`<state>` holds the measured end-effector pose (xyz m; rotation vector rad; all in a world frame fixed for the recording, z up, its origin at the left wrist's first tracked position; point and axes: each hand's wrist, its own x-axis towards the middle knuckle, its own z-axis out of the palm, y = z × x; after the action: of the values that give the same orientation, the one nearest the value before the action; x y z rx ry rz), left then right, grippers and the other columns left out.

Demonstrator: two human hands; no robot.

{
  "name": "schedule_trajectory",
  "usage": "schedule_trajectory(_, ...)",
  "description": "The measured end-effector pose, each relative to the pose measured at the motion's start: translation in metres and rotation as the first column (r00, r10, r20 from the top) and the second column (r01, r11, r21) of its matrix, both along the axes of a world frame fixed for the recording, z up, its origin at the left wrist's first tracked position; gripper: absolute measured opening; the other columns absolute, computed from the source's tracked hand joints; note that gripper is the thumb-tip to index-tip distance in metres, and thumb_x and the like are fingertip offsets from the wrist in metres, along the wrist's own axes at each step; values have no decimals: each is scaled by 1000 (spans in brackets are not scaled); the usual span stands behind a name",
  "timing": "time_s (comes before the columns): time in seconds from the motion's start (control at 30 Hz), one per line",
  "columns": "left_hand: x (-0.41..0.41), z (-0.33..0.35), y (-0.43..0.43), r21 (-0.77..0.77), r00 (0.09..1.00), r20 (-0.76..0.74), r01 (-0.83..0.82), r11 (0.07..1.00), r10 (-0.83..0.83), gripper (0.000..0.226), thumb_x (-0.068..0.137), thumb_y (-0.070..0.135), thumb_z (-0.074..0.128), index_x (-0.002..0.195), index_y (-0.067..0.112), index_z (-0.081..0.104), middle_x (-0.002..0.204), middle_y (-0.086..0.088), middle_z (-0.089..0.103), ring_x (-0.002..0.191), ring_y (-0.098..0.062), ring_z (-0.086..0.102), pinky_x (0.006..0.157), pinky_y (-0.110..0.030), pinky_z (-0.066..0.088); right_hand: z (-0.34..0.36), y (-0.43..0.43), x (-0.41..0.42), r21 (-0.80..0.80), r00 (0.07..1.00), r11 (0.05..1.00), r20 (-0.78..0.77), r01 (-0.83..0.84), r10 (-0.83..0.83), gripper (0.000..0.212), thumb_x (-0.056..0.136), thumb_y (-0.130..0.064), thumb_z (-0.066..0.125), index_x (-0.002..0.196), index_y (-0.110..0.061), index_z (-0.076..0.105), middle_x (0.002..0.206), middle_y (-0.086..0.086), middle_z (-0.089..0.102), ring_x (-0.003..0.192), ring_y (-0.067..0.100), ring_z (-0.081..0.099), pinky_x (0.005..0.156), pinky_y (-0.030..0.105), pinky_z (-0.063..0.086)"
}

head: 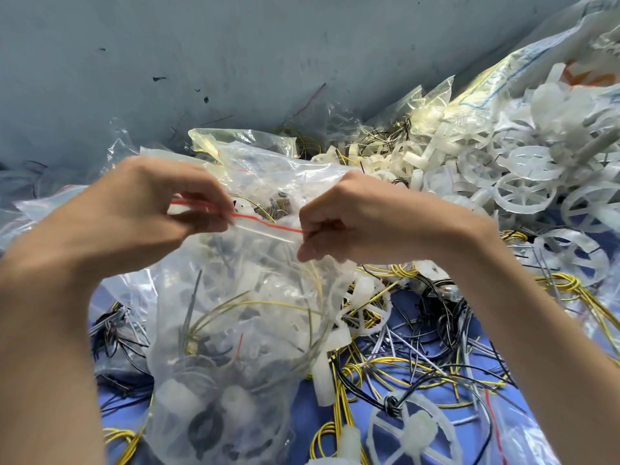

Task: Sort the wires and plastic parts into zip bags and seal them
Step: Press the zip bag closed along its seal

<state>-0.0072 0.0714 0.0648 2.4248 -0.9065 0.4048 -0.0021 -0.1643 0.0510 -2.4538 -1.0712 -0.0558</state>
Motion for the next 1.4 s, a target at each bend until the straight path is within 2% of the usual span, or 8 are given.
schedule_trajectory(0.2,-2,3,-1,51,995,89,-48,998,44,47,67,-5,79,66,39,62,74,22,63,65,4,56,67,-3,37,-1,2,-1,5,999,1000,32,-19,19,32,84,-33,67,65,-11,53,50,-1,45,51,13,35,45,22,26)
schedule_trajectory(0.57,0,0,8,-62,995,18,-96,993,97,30,69,12,79,77,38,67,74,21,68,66,6,63,75,-15,51,36,-36,-16,117,995,992,84,51,-61,19,69,-45,63,68,-26,66,56,-16,63,53,-1,58,53,5,39)
schedule_trajectory(0.73,-2,1,6,-30,991,-9,-135,990,134,16,67,37,74,80,39,66,73,26,67,68,13,61,66,4,37,39,-38,-21,77,991,994,105,79,-87,27,68,-50,61,73,-26,71,62,-16,64,58,2,60,60,12,44)
schedule_trajectory(0.83,-4,1,4,-17,992,0,-126,992,126,16,65,43,72,79,40,65,72,26,66,66,13,60,64,4,36,39,-34,-22,45,992,995,83,92,-95,28,66,-51,61,73,-26,71,61,-18,64,56,0,60,61,11,45)
schedule_trajectory(1.07,-3,2,-7,13,996,67,-63,998,62,16,71,37,79,76,34,64,77,23,66,68,7,60,66,0,37,42,-33,-27,0,996,996,2,85,-85,47,56,-68,53,80,-31,72,63,-23,66,60,-3,61,59,9,44)
schedule_trajectory(1.23,-9,8,-14,37,985,172,-2,999,-5,22,72,25,73,70,38,55,77,19,62,67,3,56,68,-3,35,35,-30,-27,-224,980,968,-136,114,-147,56,46,-78,48,79,-38,71,62,-27,65,57,-9,60,51,12,45)
schedule_trajectory(1.3,-9,8,-15,27,976,215,9,1000,-14,23,72,21,75,72,34,56,79,16,60,65,4,53,67,-4,35,31,-28,-26,-271,966,957,-201,106,-164,46,52,-72,59,73,-34,72,59,-26,65,54,-10,61,50,10,45)
schedule_trajectory(1.4,-6,6,-16,-23,976,219,7,1000,-2,24,70,24,80,72,35,59,80,15,62,63,4,52,65,-5,37,26,-28,-24,-262,945,962,-290,74,-152,15,73,-37,72,67,-24,71,57,-17,67,52,-5,64,57,8,48)
